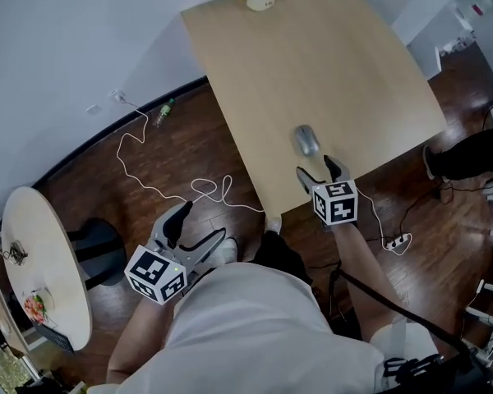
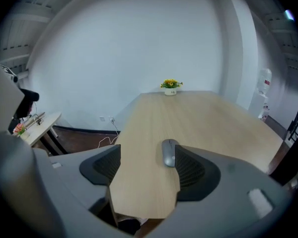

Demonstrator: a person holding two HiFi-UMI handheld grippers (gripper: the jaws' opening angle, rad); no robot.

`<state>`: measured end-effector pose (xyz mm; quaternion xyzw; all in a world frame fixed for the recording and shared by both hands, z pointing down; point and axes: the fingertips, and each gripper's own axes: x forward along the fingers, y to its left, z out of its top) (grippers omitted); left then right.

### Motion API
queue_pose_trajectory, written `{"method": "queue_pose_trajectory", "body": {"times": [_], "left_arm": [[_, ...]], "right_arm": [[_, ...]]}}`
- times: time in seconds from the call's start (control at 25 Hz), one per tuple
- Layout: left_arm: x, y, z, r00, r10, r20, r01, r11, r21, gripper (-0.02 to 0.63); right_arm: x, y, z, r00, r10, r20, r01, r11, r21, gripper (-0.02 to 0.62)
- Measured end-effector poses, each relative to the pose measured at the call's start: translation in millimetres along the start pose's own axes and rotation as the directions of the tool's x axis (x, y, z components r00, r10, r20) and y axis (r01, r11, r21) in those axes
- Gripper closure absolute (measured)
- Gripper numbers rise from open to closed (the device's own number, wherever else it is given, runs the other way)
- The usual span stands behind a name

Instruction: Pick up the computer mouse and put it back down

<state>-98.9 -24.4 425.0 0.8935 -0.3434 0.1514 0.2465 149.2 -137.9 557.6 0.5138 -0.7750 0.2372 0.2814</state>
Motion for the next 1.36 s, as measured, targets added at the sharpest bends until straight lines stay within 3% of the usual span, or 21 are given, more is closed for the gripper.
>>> {"method": "queue_pose_trajectory", "body": {"times": [0.32,0.56,0.84,1.36], "left_arm": [[-33.4,-5.7,-14.0,0.994,-0.109,0.007,0.108,0.992,0.072,0.252],[-51.0,-9.9,-31.0,0.986,-0.169,-0.007,0.169,0.980,0.103,0.253],[-62.3,-23.0,-35.2,0.974,-0.225,0.000,0.222,0.965,0.139,0.253],[-82.7,-22.4,-44.9,0.969,-0.246,0.003,0.243,0.958,0.150,0.253]], "right_arm": [[-132.6,89.8,-5.4,0.993,-0.003,0.118,0.002,1.000,0.014,0.247],[-190.6,133.0,-31.0,0.988,-0.048,0.147,0.034,0.995,0.097,0.249],[-216.1,165.7,-52.3,0.986,-0.070,0.150,0.053,0.992,0.114,0.252],[-230.4,183.3,-52.7,0.980,-0.105,0.168,0.084,0.988,0.130,0.262]]}}
